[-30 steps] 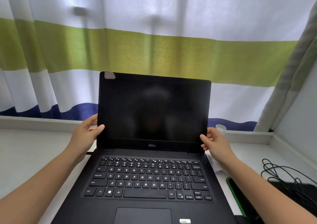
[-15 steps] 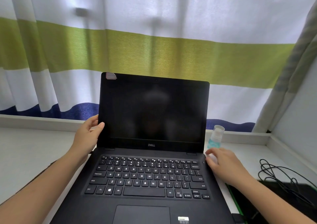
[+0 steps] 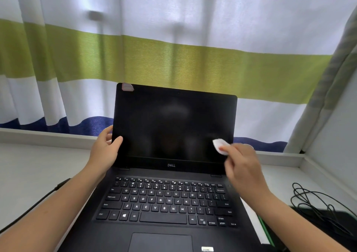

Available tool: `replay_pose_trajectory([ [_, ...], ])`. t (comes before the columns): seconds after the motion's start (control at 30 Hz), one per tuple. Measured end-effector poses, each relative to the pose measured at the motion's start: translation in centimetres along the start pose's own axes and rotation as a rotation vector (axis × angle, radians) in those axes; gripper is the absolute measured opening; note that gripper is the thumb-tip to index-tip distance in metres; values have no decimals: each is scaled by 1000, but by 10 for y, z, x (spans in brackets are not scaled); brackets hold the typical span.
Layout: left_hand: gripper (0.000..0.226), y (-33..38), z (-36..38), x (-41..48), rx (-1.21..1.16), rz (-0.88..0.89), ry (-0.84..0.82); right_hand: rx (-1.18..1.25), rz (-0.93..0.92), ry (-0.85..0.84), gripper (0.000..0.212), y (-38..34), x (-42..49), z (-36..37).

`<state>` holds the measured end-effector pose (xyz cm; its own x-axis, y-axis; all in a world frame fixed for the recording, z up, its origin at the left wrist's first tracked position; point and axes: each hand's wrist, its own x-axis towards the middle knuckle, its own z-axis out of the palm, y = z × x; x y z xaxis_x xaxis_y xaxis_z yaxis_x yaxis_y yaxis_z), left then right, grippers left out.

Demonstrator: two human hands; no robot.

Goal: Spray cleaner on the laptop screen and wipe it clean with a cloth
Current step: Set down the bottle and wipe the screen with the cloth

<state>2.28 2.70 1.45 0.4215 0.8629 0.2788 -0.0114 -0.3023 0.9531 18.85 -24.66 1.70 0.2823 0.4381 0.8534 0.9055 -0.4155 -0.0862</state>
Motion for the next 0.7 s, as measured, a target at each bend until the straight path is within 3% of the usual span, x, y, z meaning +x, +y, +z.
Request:
replay_pose_trajectory([
  [0.17, 42, -2, 6, 3, -43, 1, 22, 142, -288, 120, 39, -48, 45, 42],
  [0.27, 42, -6, 7, 6, -86, -13, 42, 148, -370, 120, 40, -75, 68, 74],
  [0.4, 40, -7, 8, 6, -117, -21, 54, 39, -385, 62, 40, -99, 90, 106],
  [0.57, 38, -9, 10, 8, -113, -23, 61, -54, -375, 104, 42, -80, 100, 115],
  [0.7, 37, -8, 11, 7, -122, -38, 68, -103, -210, 42, 32, -50, 98, 95],
])
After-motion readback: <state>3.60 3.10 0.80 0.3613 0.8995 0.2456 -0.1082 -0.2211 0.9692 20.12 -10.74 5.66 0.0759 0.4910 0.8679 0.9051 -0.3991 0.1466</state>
